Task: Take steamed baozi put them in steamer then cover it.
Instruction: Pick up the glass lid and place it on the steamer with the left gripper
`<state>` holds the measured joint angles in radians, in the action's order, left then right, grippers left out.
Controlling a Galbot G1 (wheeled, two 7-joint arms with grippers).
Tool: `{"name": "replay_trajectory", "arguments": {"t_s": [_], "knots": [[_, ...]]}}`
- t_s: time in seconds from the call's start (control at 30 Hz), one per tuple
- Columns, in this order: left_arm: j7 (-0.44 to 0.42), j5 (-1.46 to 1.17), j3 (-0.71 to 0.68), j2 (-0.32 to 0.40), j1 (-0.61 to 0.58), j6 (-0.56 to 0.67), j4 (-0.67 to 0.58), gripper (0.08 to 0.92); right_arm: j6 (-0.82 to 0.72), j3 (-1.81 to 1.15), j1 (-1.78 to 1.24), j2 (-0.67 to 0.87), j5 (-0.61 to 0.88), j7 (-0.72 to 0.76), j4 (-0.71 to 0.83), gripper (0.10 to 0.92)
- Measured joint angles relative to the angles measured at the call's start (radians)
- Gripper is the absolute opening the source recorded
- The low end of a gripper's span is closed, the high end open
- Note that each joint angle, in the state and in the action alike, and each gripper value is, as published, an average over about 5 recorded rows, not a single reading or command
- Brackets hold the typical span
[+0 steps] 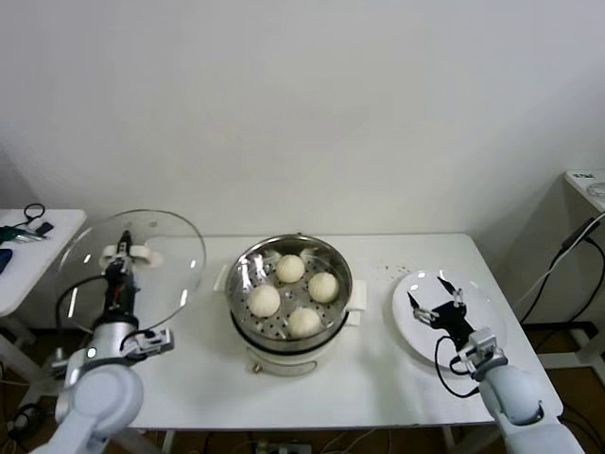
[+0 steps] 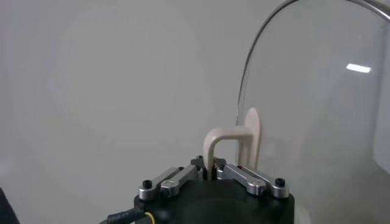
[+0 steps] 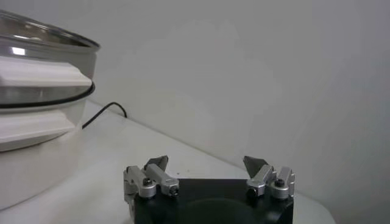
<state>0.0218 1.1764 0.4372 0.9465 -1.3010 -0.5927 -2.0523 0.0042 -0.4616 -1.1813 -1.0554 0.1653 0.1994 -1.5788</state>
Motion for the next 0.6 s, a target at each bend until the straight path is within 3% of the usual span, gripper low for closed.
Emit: {"name": "replay_trajectory", "arguments": {"t_s": [0.3,0.6], "knots": [[-0.101,0.058,-0.210,-0.014,0.113,-0.104,-0.061,0.151,0.012,0.019,0.036,-0.038,-0.028,0.001,0.042,0.823],[-0.228,0.155,-0.394,0.080,0.234,-0.144,-0.041,0.151,0.022,0.019,0.056,-0.075,-0.055,0.001,0.072,0.823]]}}
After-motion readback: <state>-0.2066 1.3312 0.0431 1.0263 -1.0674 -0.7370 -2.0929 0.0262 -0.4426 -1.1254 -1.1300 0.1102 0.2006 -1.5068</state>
